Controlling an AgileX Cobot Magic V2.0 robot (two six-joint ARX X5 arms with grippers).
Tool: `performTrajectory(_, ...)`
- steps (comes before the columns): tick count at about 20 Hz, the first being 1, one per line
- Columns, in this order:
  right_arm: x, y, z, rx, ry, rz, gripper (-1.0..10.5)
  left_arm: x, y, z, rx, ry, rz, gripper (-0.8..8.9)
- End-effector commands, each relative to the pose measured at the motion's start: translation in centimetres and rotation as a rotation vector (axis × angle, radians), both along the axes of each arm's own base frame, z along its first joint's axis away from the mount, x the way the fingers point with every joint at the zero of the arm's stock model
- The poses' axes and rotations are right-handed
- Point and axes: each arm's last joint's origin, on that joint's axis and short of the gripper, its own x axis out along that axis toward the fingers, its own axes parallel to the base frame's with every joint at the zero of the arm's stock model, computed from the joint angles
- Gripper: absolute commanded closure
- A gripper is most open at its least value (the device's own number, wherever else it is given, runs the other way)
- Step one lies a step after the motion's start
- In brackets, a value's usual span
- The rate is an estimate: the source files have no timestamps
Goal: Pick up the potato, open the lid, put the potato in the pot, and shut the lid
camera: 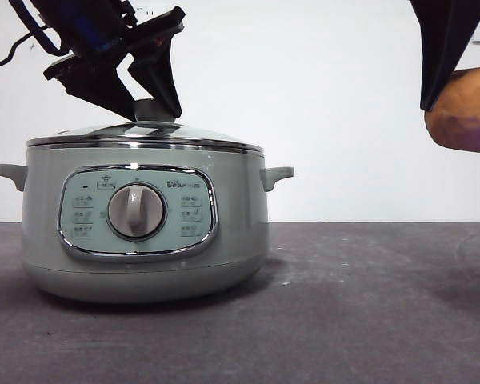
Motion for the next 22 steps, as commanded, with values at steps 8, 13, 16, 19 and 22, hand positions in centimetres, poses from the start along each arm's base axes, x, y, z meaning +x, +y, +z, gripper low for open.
performTrajectory(8,0.7,0.4,0.6,0.052,-0.088,0.007,9.5,-4.4,2.5,6.7,-0.107,-0.283,0.011,8.22)
performTrajectory(13,2.1,2.1,1.7,0.289,-0.144,0.174,9.6,-11.8,6.7,11.5,-0.104,-0.491,0.111,8.22)
performTrajectory(16,3.8,4.5,1.8,0.293,-0.128,0.242,9.6,-16.6,9.4,12.8,-0.124,-0.562,0.167,8.22)
performTrajectory(19,6.3,8.0,2.4,0.269,-0.133,0.340,9.6,-20.6,11.6,13.1,-0.150,-0.624,0.218,8.22)
performTrajectory(22,8.9,12.5,3.4,0.250,-0.172,0.456,9.6,-22.9,12.8,13.0,-0.195,-0.647,0.230,8.22)
